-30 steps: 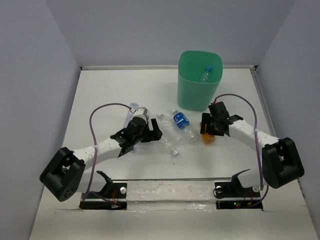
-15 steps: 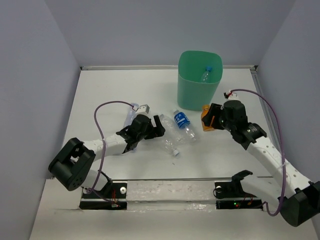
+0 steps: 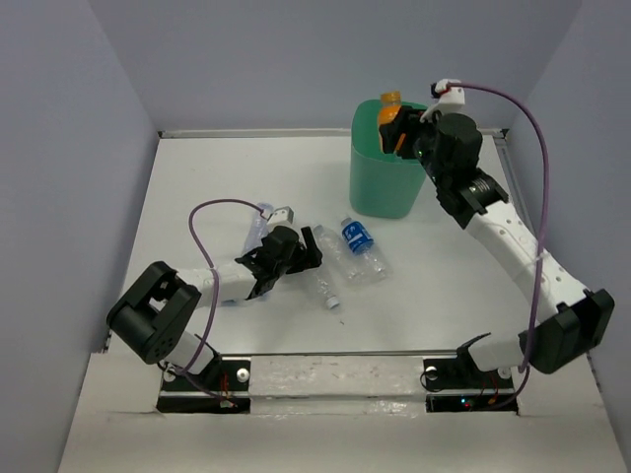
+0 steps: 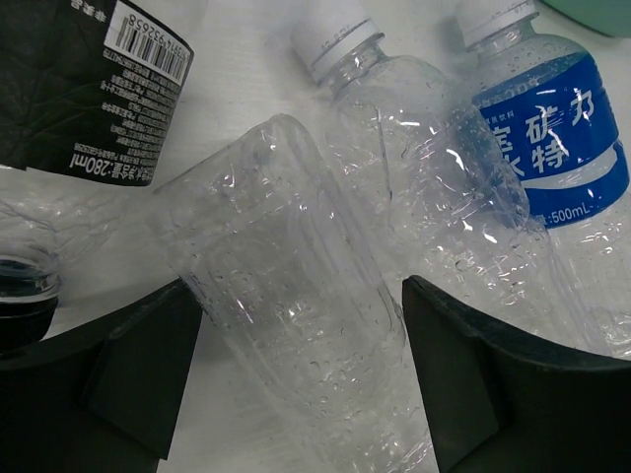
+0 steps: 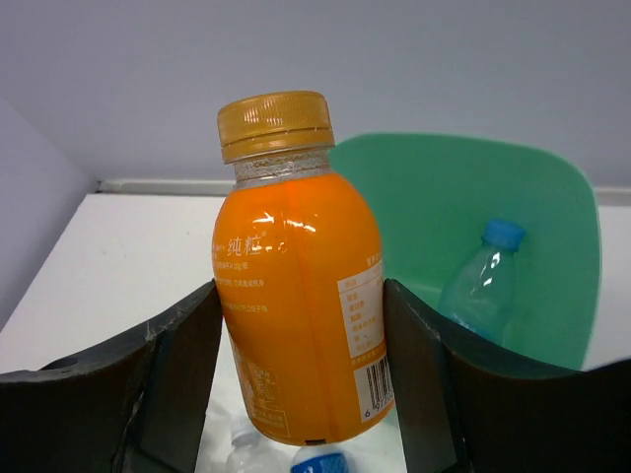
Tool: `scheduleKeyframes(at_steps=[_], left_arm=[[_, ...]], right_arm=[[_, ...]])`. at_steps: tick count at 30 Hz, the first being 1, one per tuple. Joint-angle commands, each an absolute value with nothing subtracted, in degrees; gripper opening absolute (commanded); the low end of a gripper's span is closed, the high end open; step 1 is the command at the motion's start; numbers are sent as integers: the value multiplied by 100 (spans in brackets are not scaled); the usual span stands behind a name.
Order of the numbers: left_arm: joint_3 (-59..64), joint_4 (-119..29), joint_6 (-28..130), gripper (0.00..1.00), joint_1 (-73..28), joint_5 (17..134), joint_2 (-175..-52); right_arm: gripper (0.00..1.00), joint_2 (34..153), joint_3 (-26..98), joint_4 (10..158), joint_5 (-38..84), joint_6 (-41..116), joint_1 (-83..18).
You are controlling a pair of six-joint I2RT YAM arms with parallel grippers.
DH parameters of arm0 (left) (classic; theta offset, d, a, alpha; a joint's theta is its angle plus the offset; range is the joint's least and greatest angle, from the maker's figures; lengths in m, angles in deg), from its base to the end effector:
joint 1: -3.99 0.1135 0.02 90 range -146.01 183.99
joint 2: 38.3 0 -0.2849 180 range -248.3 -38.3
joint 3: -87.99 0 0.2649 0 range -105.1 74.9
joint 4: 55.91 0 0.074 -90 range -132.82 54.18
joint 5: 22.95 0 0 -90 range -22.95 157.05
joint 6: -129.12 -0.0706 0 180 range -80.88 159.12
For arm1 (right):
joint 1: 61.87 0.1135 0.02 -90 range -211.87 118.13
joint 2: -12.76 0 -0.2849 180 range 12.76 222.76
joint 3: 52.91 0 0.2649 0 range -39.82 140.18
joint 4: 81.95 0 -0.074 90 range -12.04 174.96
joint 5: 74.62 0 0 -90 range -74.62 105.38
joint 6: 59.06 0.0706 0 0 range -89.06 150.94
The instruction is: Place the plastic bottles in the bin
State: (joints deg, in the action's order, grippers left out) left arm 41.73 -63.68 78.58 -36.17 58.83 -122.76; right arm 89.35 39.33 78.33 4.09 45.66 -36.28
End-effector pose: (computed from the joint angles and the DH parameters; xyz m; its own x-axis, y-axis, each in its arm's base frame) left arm 0.2547 -0.2017 0.1604 -0.6446 -0.2791 -0.7117 0.1741 0.8530 -0.4921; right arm 0.3233 0.1395 0.4519 -0.1248 0.2165 -0.9683 -0.2231 0.9448 0.2400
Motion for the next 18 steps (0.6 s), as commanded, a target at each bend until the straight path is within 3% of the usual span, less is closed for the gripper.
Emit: scheduleKeyframes(at_steps=[1,7,8,9,10,12,18], left_arm=[[4159,-6550,7753,83,-3652,5554,-12188],[4326,-6506,7682,54,-3652,5615,-11899],[4343,-6488,7673,52,-3652,5633,-11829],[4370,-6453,7673,52,-3652,5651,-11741],[4378,-6375,7647,51,-3652,5651,-11557],[4370,-6252,7621,51,-3652,5642,-11345],[4212,-5549,7498,51,-3661,5756,-10212]], right_arm=[[49,9841,5085,8434,-140,3850,-3594],[58,10530,5528,8426,-150,3832,-3857],[66,10539,5493,8426,-167,3849,-3857],[72,10522,5388,8426,-176,3867,-3857],[85,10487,5326,8434,-167,3867,-3857],[93,10338,5151,8426,-115,3911,-3857],[93,9495,4553,8118,639,4253,-3857]])
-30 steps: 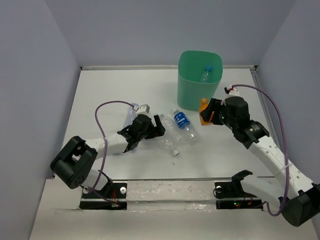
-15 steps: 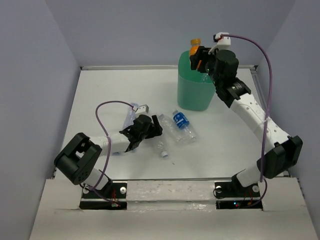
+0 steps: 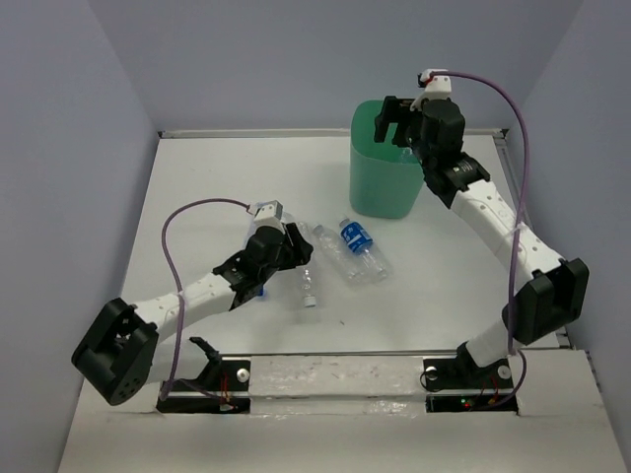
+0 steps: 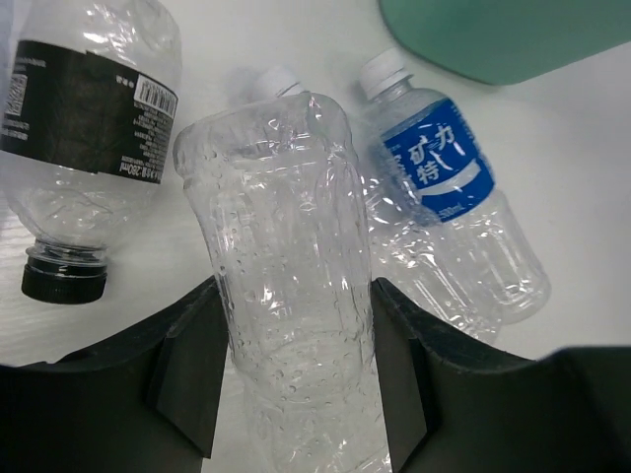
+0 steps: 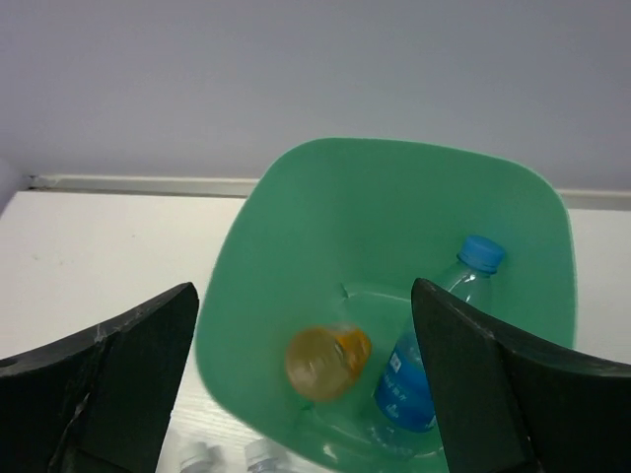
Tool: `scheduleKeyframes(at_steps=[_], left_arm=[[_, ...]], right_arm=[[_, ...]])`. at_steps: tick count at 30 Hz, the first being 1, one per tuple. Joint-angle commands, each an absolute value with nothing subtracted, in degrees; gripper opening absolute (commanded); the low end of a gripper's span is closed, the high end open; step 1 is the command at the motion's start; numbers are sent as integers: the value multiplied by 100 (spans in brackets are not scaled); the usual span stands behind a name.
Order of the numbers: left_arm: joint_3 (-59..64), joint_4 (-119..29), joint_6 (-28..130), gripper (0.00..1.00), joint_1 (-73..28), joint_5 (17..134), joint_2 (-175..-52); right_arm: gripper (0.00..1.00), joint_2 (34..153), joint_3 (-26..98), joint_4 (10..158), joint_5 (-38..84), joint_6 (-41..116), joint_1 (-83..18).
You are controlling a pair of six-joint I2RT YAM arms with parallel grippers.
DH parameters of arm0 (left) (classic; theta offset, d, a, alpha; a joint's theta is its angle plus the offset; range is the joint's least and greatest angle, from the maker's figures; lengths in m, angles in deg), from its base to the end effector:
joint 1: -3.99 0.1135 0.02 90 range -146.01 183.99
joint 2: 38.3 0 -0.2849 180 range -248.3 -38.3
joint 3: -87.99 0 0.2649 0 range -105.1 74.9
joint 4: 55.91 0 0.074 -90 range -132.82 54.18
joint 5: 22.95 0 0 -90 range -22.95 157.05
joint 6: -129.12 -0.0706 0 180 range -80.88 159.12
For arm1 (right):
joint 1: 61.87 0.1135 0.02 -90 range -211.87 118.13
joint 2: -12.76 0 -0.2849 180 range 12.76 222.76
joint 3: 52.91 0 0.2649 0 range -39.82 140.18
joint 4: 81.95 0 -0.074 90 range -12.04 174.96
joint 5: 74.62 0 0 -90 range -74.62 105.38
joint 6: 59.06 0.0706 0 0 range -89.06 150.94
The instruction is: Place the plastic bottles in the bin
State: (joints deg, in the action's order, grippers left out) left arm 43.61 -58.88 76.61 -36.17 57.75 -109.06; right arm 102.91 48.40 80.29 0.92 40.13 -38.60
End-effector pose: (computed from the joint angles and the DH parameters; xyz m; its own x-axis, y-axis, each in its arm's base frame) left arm 0.2330 -0.1817 0.2077 -0.5593 -0.3139 -0.7672 0.2303 0.8303 -0.5076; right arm 0.3947 0.1505 0.4333 -0.1289 0.1129 -0.9852 -0.1358 0.9821 0.1303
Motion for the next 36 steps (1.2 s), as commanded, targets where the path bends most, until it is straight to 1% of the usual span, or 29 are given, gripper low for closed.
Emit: scheduleKeyframes(at_steps=[1,3,4,6,7,8,9,13,17,18,21,24,27,28,32,36], left_arm=[[4168,-5391,7472,51,-3661,5774,-10080],[3923,-5250,7384,51,-3661,5800,-9695],[3808,-5197,7331,51,-3661,5800,-9588],[3371,-5196,7156,51,-3661,5722,-9438],[3142,-5196,7085,51,-3661,5660,-9411],[2913,-5205,7015,51,-3653,5599,-9446],[2458,-5222,6945,51,-3652,5520,-9603],[1506,-5634,6935,51,-3591,5572,-10174],[364,-5995,6734,51,-3582,5335,-11044],[-134,-6048,6672,51,-3582,5230,-11420],[-1024,-5996,6452,52,-3591,5159,-12011],[-2261,-6049,6232,52,-3600,4852,-13010],[-2923,-6172,6091,52,-3600,4781,-13557],[-3343,-6224,5996,52,-3608,4737,-13907],[-4153,-6637,5732,52,-3617,4369,-14700],[-4619,-7094,5512,54,-3626,4271,-15578]], right_arm=[[91,9354,4239,8083,789,4315,-3857],[89,9064,3868,7995,1062,4525,-3857],[89,8732,3640,8004,1246,4622,-3857],[87,8362,2885,8073,1257,4963,-3857],[85,7951,2595,8126,1196,5088,-3857],[84,7720,2000,8266,1169,5315,-3857],[83,7518,1707,8302,1065,5439,-3857],[78,6665,608,8233,906,5791,-3857],[67,6005,-131,8013,993,5950,-3857],[66,5822,-376,7995,1176,6072,-3857],[64,5609,-694,7995,1458,6240,-3857],[64,5311,-967,7995,1694,6363,-3857],[64,5170,-1117,7969,1740,6363,-3857],[64,5117,-1134,7960,1775,6363,-3857],[64,4994,-1213,7907,1960,6363,-3857],[65,4871,-1179,7907,2249,6258,-3857]])
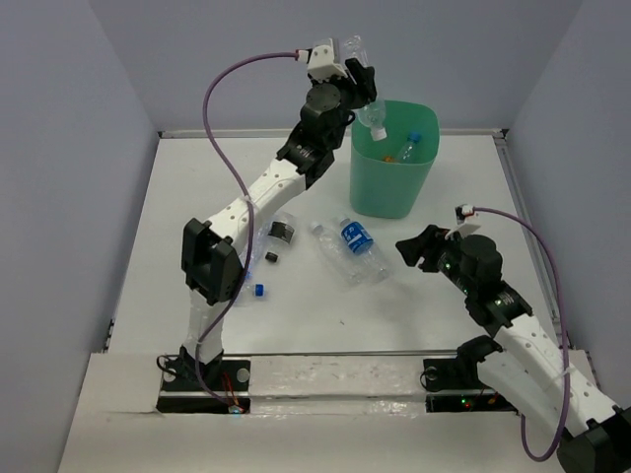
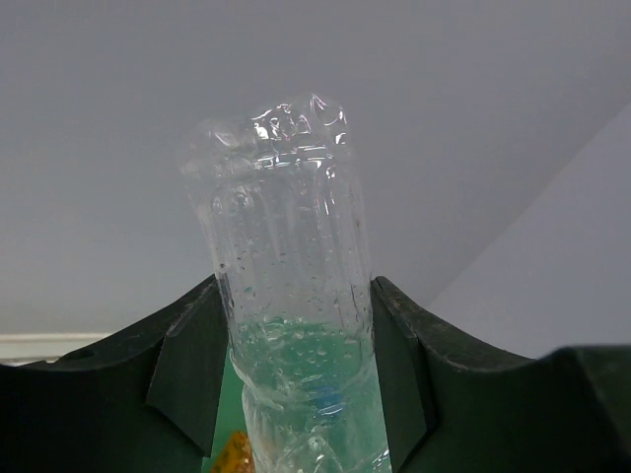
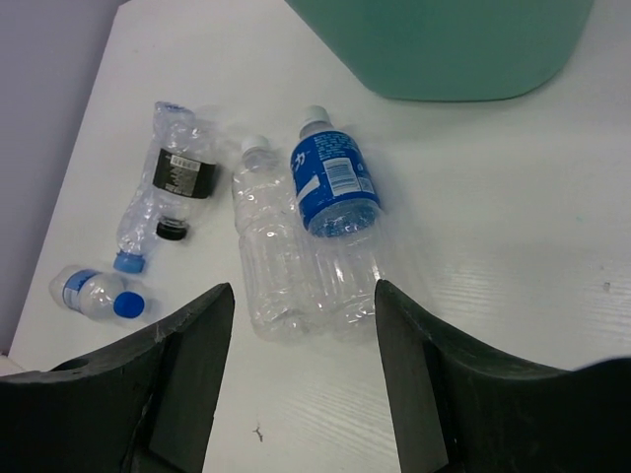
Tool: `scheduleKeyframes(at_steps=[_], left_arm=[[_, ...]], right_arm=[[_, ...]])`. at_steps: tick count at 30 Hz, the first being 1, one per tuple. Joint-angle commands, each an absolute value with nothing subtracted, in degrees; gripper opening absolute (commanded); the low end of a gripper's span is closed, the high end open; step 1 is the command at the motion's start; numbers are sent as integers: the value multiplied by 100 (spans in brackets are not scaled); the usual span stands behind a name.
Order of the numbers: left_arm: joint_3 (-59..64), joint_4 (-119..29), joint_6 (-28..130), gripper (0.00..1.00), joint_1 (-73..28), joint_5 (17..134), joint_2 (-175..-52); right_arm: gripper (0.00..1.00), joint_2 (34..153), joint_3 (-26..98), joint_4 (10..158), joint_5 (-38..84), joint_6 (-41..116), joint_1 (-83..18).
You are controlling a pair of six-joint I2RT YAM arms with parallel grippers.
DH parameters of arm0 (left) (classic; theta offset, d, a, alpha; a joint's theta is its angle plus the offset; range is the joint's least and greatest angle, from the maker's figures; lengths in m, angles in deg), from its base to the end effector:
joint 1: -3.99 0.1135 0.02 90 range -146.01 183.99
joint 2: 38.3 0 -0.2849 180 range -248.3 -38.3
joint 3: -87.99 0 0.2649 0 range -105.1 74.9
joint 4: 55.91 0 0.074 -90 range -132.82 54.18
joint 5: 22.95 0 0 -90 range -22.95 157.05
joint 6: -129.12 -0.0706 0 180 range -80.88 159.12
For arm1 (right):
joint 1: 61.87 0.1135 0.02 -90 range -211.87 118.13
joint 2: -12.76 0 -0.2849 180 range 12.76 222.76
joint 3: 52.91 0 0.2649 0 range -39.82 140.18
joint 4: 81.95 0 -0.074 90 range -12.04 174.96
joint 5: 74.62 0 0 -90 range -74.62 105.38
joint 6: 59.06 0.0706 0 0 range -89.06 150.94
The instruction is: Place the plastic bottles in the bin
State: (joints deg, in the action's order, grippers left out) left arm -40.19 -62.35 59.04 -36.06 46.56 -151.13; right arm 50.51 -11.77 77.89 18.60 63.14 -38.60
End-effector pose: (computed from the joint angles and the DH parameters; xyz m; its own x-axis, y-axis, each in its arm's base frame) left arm 0.4110 -0.3132 0.4982 0.1466 -0.5401 -0.8287 0.4296 0.7894 -0.4385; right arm 0.1799 0.0817 0.2619 -0.4608 0.3810 -0.8016 -0.2343 0.8189 0.5239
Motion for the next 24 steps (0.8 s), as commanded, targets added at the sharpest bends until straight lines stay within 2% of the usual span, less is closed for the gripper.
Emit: scheduleKeyframes(at_steps=[1,4,6,7,8,10,16,20,24], left_arm=[[-4778,-7156,5450,54,-3643,4253,-15737],[-5383,-7182,5161,56,-3696,4271,-16360],[-5622,-7200,4933,61,-3784,4349,-16643],[-5649,-7209,4888,67,-3810,4376,-16696],[-5667,-7218,4774,84,-3837,4420,-16723],[-5650,-7218,4668,99,-3924,4455,-16654],[-5395,-6781,4291,99,-3951,4798,-15741],[-5018,-5912,4158,99,-3951,5018,-14837],[-4098,-4908,4447,99,-3951,5176,-13913]], right_arm=[[65,4836,-1187,7907,2311,6240,-3857],[65,4739,-1161,7907,2373,6170,-3857],[65,4739,-1170,7959,2417,6170,-3857],[65,4756,-1170,7986,2434,6170,-3857],[65,4774,-1170,8073,2478,6161,-3857],[67,4966,-1152,8162,2574,6117,-3857],[78,5836,-757,8206,2532,5801,-3857],[85,6819,-389,8153,2417,5459,-3805],[91,8189,69,8083,2269,5116,-3664]])
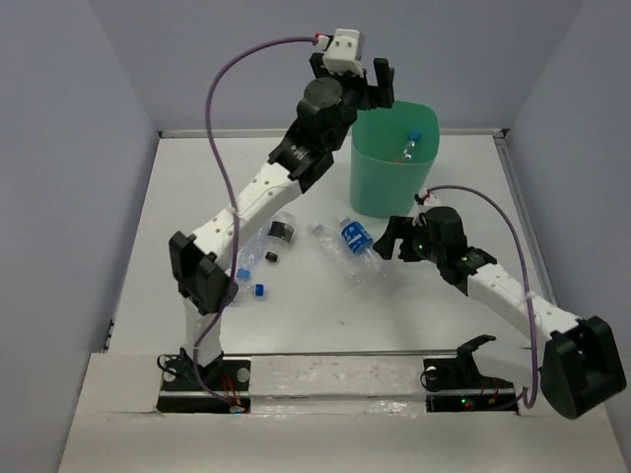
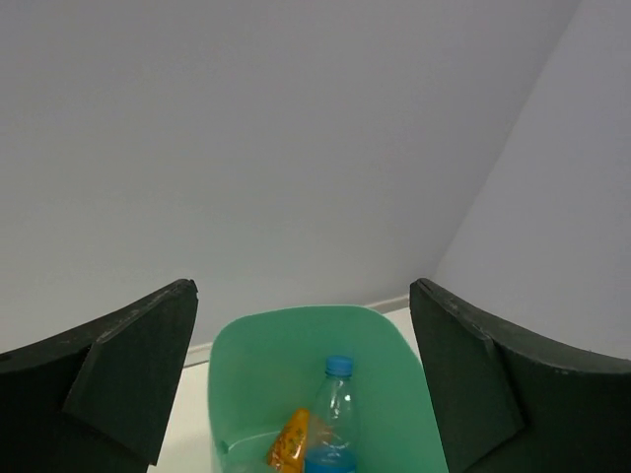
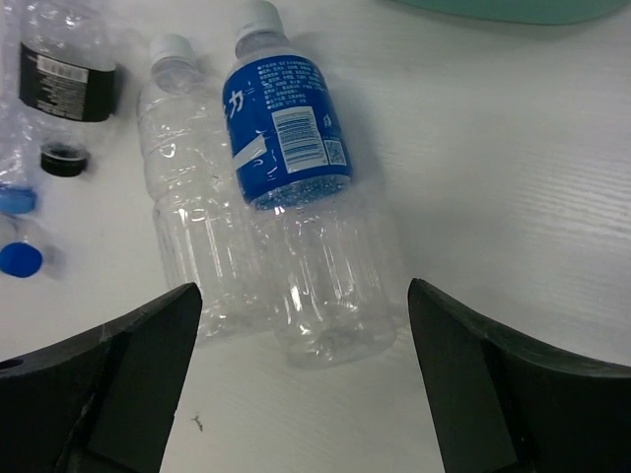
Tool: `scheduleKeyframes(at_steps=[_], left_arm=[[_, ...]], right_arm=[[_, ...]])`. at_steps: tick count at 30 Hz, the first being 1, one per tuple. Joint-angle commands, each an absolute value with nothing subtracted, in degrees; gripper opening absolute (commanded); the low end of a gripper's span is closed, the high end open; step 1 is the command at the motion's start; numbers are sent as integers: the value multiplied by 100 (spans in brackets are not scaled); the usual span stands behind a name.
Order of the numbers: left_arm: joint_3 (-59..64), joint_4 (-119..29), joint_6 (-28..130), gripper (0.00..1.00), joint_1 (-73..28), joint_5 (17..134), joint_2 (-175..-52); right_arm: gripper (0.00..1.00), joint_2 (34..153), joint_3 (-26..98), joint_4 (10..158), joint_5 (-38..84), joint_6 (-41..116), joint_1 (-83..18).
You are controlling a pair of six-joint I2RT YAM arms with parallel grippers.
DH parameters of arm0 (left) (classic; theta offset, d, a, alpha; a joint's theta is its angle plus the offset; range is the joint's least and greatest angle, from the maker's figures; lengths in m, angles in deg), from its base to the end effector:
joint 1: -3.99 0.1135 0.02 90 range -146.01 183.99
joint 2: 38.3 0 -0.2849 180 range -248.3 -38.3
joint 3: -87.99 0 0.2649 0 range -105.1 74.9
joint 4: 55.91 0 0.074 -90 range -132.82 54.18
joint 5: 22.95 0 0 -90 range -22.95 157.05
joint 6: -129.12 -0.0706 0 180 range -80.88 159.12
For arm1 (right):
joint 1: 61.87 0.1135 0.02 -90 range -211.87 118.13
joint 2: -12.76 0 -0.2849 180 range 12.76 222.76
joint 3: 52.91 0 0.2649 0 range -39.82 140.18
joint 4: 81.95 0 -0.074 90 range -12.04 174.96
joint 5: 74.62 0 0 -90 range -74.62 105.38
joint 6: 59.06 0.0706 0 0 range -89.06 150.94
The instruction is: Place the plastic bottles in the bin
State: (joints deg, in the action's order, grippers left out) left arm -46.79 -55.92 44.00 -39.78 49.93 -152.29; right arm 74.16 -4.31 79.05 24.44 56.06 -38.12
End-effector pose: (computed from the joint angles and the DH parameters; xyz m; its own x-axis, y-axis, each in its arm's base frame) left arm 0.3868 -0.3418 0.5181 0.2162 -0.3197 -0.9225 0.4825 0.8564 -0.1837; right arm 0.2372 0.1165 0.2292 -0.6576 0.1687 -0.7343 -0.2663 0.8597 0.4359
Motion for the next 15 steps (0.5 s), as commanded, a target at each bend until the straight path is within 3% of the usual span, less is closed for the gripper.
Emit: scheduleKeyframes(at_steps=[1,4,7,11,15], left_arm=[[-3894,-4445,4544,99,-3951,5150,-13563],[-2890,-4117,5324,99,-3908,5123,-12812],[-685,-4219,6371,99,-3863,5272,-11499],[1077,-4292,7231,99,-3863,5370,-10583],[2232,-4124,7699,99,-3872,5264,-10027]], right_arm=[[91,8332,183,8100,1972,5089,-3586],[93,8623,315,8206,1837,5010,-3585],[93,9052,474,8293,1880,5045,-3524],[91,9396,457,8346,1837,5106,-3261],[91,9598,351,8426,1819,5220,-3040]])
